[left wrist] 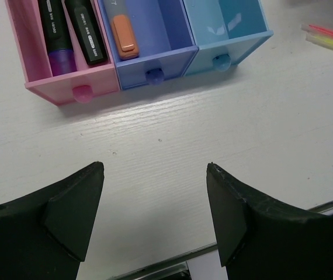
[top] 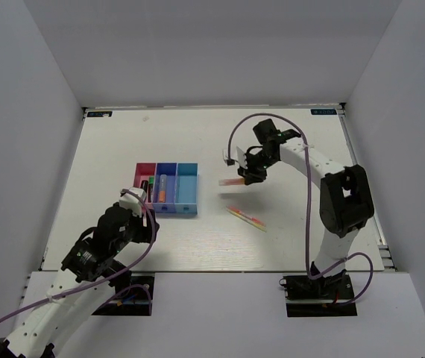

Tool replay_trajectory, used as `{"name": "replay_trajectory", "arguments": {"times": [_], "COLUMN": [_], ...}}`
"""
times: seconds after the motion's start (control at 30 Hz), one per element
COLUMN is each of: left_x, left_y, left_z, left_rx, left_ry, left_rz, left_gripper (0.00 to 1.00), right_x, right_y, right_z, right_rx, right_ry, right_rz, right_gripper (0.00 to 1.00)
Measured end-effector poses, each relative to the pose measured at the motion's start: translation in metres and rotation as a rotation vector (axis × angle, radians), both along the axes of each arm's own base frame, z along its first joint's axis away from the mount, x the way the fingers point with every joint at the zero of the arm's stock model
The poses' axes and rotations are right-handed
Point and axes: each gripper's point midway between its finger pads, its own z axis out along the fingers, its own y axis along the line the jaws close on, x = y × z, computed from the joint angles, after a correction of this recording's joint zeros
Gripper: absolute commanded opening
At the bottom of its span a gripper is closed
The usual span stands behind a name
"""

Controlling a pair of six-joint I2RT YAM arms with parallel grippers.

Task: Sort the stationery into containers
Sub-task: Pick up the pen from the center of the board, then place the pen in the storage box.

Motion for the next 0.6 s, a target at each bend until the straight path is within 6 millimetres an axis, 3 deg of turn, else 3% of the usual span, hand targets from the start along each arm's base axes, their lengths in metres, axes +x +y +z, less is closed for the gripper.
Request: {"name": "replay_trajectory", "arguments": {"times": [0.17,0.33,0.53,0.6], "left_x": [0.002,0.002,0.004,0.004], "left_y": [0.001,0.003,0.006,0.008], "left_z": [0.002,0.003,0.004,0.005], "left_rx": [0.001,-0.001,-0.002,-0.003], "left_ry": [-0.01,-0.019,-0.036,-0.047], "left_rz": [0.01,0.019,0.039,0.05], "left_gripper": [0.81,0.81,0.81,0.81], "right_x": [-0.008,-0.024,-0.046,-0.044], "right_y": [0.056,0.117,0.169,0.181], "right_z": [0.043,0.075,0.094,0.094], "right_rx": [0.089,0.153,0.202,0.204], "right_ry": [0.024,0.175,0.397,0.426], "right_rz": [-0.159,-0.366,-0.628,-0.739], "right_gripper": [0.0,0.0,0.0,0.0]}}
